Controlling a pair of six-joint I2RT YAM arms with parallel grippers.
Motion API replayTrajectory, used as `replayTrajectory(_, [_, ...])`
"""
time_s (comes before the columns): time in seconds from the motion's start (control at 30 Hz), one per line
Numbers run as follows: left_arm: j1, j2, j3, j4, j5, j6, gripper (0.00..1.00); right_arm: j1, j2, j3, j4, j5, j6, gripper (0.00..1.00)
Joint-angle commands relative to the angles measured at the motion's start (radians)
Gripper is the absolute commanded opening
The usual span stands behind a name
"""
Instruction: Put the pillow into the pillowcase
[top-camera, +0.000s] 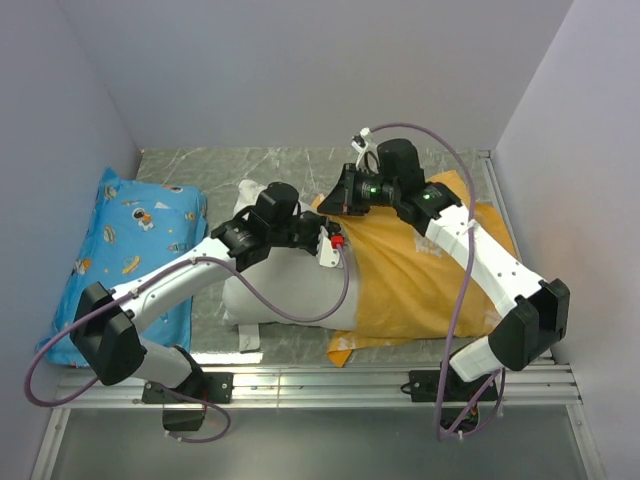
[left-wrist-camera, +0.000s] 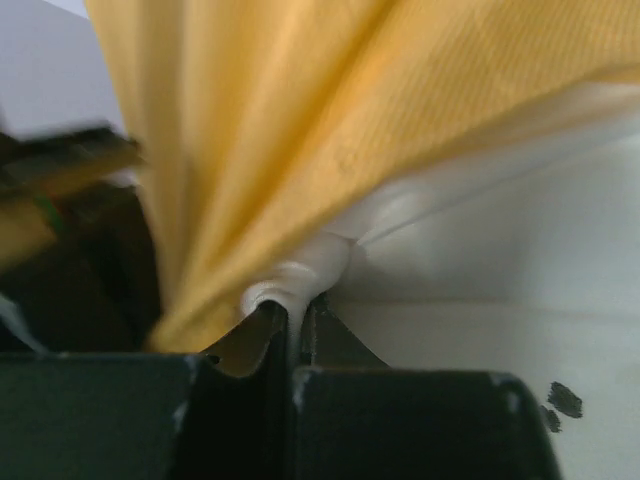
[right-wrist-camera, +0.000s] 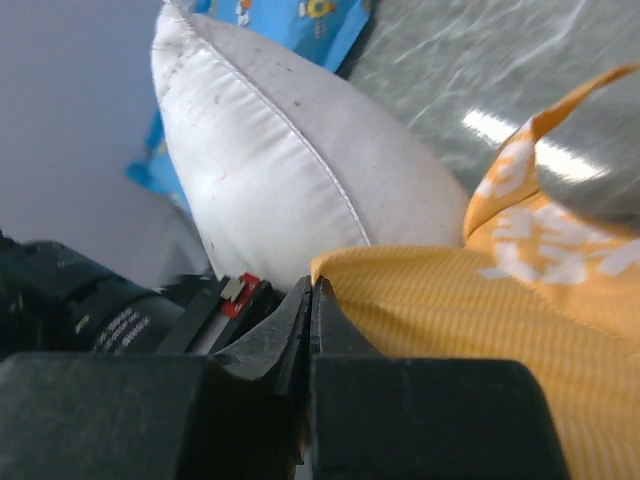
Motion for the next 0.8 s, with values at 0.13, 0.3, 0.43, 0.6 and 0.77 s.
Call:
replayTrajectory(0.13, [-0.050,-0.105,-0.089,0.244,0.048,0.050,0.00,0.071,-0.035,-0.182,0.265,-0.063,0.337,0.00])
replayTrajectory(0.3, [-0.010,-0.194,-0.120,0.218,0.014,0.080,0.00,-0.011,-0.084,-0.088,0.287,-0.084,0.304,0.00])
replayTrajectory(0.43, [0.035,-0.183,0.004,0.199,-0.013,0.058,0.00,-0.038,-0.066,0.171,0.274,-0.032,0.280,0.00])
replayTrajectory(0.6, [0.036,-0.205,0.018,0.269,-0.038,-0.008,0.00,0.034,-0.150,0.077,0.300,0.038,0.200,0.00])
replayTrajectory(0.77, [0.007,-0.263,-0.204,0.259,0.011,0.039,0.00,0.134,-0.167,-0.283,0.368,0.055,0.208,0.00])
